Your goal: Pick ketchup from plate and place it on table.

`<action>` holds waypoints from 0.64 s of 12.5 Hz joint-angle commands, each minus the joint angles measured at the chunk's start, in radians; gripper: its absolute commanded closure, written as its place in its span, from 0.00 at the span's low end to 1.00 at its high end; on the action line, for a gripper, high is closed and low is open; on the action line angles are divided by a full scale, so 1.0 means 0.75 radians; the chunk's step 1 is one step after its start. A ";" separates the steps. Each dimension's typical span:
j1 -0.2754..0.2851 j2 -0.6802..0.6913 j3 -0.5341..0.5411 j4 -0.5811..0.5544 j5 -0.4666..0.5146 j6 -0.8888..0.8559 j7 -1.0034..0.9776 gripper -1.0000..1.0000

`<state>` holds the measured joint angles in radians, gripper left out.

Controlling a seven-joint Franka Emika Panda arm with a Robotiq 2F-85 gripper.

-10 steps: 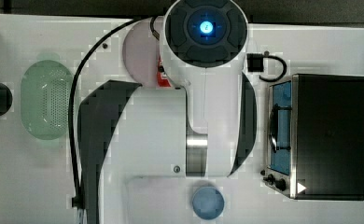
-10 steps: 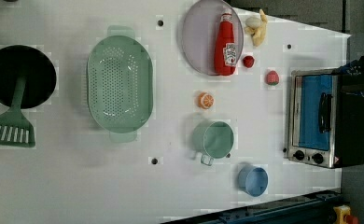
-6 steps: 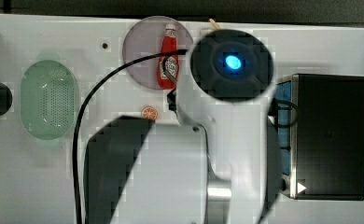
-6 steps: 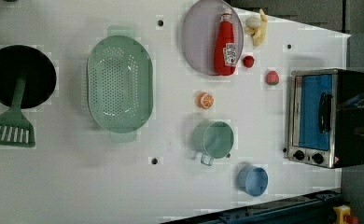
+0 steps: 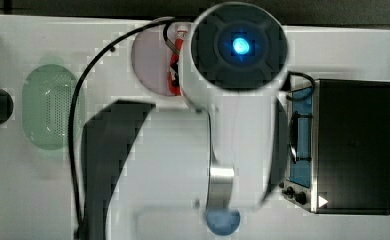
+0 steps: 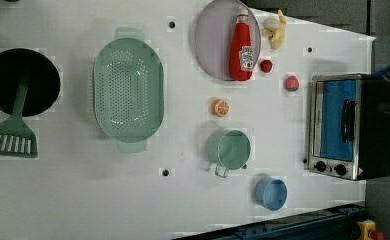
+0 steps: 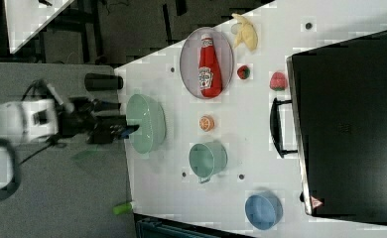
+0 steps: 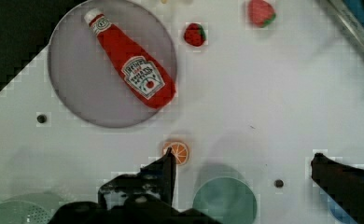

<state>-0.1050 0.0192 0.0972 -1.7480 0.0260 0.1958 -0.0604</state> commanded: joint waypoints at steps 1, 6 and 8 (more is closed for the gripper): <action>0.006 0.179 0.046 -0.051 -0.001 0.063 -0.132 0.00; 0.022 0.440 0.072 -0.031 -0.008 0.323 -0.497 0.00; 0.027 0.536 0.072 -0.007 -0.034 0.468 -0.670 0.00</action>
<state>-0.0765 0.4629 0.1281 -1.7920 0.0081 0.5205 -0.4133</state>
